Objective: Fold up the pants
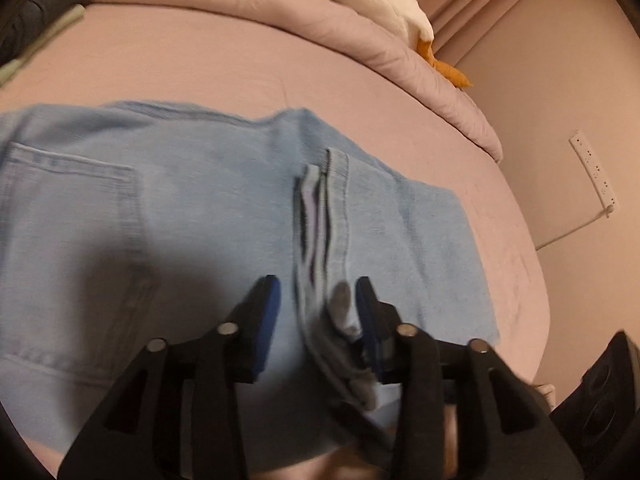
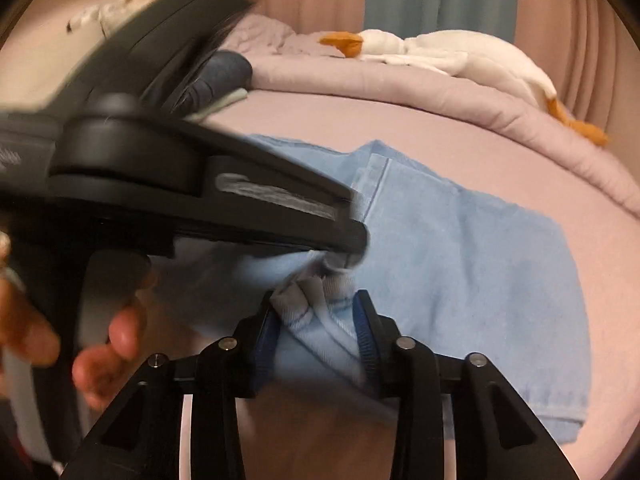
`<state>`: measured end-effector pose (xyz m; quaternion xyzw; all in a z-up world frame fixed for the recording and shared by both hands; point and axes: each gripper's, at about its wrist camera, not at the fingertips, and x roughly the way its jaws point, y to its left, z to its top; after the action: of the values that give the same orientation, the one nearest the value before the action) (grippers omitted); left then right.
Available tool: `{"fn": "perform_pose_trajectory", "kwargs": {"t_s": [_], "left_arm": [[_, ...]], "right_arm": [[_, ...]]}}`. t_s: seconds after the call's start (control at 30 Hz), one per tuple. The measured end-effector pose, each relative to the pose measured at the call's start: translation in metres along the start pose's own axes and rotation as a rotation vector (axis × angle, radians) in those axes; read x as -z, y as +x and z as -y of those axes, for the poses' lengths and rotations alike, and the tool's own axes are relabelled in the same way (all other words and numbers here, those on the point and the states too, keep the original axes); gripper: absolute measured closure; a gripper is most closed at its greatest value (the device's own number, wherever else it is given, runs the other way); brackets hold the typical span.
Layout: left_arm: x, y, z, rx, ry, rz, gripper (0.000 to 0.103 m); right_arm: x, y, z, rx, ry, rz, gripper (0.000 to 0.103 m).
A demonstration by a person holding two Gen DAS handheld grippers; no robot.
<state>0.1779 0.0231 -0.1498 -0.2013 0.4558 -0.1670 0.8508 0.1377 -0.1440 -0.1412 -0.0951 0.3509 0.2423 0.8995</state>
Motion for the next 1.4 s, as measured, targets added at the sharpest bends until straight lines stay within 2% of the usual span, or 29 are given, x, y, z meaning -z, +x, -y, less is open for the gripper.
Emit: {"fn": "perform_pose_trajectory", "kwargs": {"t_s": [0.03, 0.07, 0.17, 0.23, 0.33, 0.37, 0.4, 0.43, 0.47, 0.5, 0.57, 0.6, 0.63, 0.67, 0.77, 0.83, 0.93, 1.0, 1.07, 1.17, 1.23, 1.27, 1.4], "left_arm": [[0.001, -0.006, -0.001, -0.01, 0.005, 0.016, 0.05], [0.003, -0.013, -0.002, -0.013, 0.008, 0.03, 0.05], [0.008, -0.032, 0.0, -0.028, 0.035, 0.068, 0.05], [0.014, -0.041, 0.009, -0.015, 0.079, 0.087, 0.05], [0.013, -0.026, 0.046, 0.005, 0.169, 0.071, 0.052], [0.013, -0.018, 0.056, 0.008, 0.195, 0.061, 0.052], [0.014, -0.01, 0.067, 0.013, 0.227, 0.044, 0.052], [0.013, 0.001, 0.076, 0.018, 0.249, 0.029, 0.053], [0.017, 0.007, 0.082, 0.02, 0.27, 0.018, 0.054], [0.018, 0.017, 0.087, 0.018, 0.288, 0.001, 0.057], [0.02, 0.034, 0.089, 0.001, 0.292, -0.059, 0.063], [0.024, 0.043, 0.084, -0.022, 0.279, -0.105, 0.066], [0.027, 0.043, 0.08, -0.03, 0.275, -0.101, 0.072], [0.028, 0.04, 0.077, -0.033, 0.265, -0.095, 0.073], [0.031, 0.03, 0.06, 0.003, 0.169, -0.121, 0.076], [0.035, 0.024, 0.054, 0.009, 0.178, -0.106, 0.081], [0.036, 0.021, 0.046, 0.03, 0.158, -0.097, 0.082], [0.032, 0.022, 0.054, 0.037, 0.149, -0.096, 0.082], [0.034, 0.021, 0.056, 0.046, 0.15, -0.091, 0.082], [0.038, 0.016, 0.051, 0.057, 0.145, -0.085, 0.081], [0.039, 0.014, 0.048, 0.072, 0.132, -0.081, 0.081], [0.039, 0.011, 0.046, 0.081, 0.123, -0.079, 0.081], [0.045, -0.011, 0.033, 0.13, 0.045, -0.076, 0.077]], "right_arm": [[0.001, -0.01, 0.008, -0.032, 0.019, 0.01, 0.055], [0.003, -0.019, 0.016, -0.059, 0.036, 0.017, 0.049], [0.008, -0.049, 0.046, -0.144, 0.105, 0.062, 0.049], [0.011, -0.067, 0.066, -0.15, 0.171, 0.093, 0.049], [0.005, -0.079, 0.112, -0.103, 0.299, 0.117, 0.049], [0.002, -0.076, 0.128, -0.044, 0.337, 0.098, 0.049], [0.001, -0.072, 0.126, 0.002, 0.358, 0.074, 0.052], [-0.004, -0.066, 0.136, 0.039, 0.376, 0.059, 0.056], [-0.01, -0.059, 0.147, 0.05, 0.386, 0.051, 0.068], [-0.018, -0.05, 0.155, 0.06, 0.391, 0.038, 0.074], [-0.032, -0.036, 0.159, 0.078, 0.385, 0.024, 0.078], [-0.039, -0.026, 0.16, 0.075, 0.382, 0.007, 0.084], [-0.034, -0.026, 0.143, 0.072, 0.382, -0.008, 0.085], [-0.04, -0.014, 0.144, 0.078, 0.376, -0.038, 0.085], [-0.04, 0.028, 0.146, 0.155, 0.342, -0.203, 0.088], [-0.038, 0.029, 0.145, 0.171, 0.323, -0.188, 0.089], [-0.041, 0.017, 0.139, 0.199, 0.33, -0.202, 0.089], [-0.038, 0.0, 0.129, 0.186, 0.304, -0.168, 0.089], [-0.022, -0.026, 0.114, 0.167, 0.255, -0.124, 0.089], [0.021, -0.033, 0.093, 0.167, 0.225, -0.153, 0.088], [0.041, -0.039, 0.083, 0.209, 0.178, -0.059, 0.088], [0.042, -0.04, 0.08, 0.228, 0.17, -0.058, 0.088], [0.023, -0.039, 0.078, 0.237, 0.235, -0.153, 0.088]]}}
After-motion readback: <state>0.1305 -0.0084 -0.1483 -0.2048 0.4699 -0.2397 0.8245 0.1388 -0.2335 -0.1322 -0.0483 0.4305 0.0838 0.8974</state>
